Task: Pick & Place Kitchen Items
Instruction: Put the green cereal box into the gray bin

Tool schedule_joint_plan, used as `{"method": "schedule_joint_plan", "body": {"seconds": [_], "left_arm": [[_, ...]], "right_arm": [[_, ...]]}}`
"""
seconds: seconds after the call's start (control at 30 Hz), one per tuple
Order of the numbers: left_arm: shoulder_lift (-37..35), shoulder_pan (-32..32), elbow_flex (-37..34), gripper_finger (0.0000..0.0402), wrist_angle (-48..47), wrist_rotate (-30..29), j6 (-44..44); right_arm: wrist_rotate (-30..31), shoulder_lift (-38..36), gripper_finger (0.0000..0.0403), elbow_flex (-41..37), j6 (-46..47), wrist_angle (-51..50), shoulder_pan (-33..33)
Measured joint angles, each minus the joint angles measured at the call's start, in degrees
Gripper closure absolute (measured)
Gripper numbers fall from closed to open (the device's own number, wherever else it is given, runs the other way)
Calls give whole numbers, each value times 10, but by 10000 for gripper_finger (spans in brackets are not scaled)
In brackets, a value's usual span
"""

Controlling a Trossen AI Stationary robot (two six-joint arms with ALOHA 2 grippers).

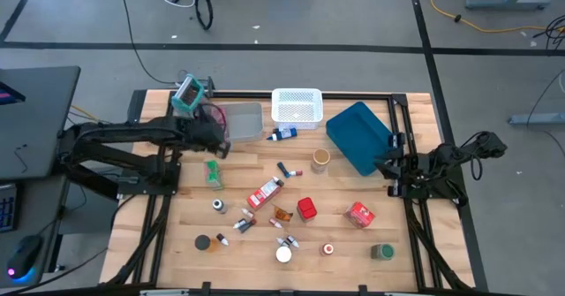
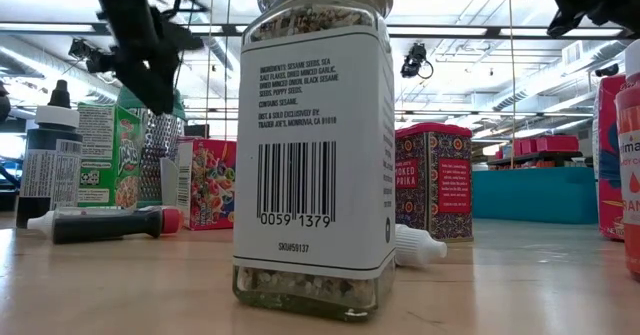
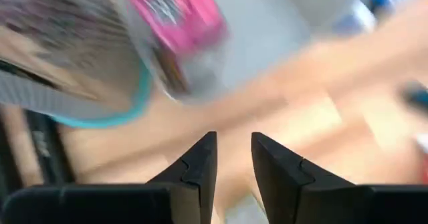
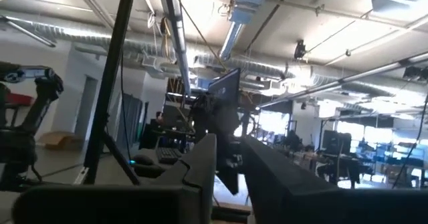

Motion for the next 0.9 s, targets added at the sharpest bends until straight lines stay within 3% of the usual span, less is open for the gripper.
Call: {"method": "schedule_joint_plan", "body": {"seconds": [0.17, 0.37, 0.7, 0.9], "left_arm": [[-20, -79, 5, 299, -31, 84, -7], [-62, -147, 5, 298, -61, 72, -88], [-89, -151, 5, 298, -87, 70, -69], [-87, -135, 5, 288, -90, 139, -18]], "right_arm": [[51, 42, 270, 0, 7, 49, 0], [84, 132, 233, 4, 55, 139, -22], [85, 352, 229, 126, 101, 129, -71], [85, 451, 229, 194, 99, 120, -87]]}}
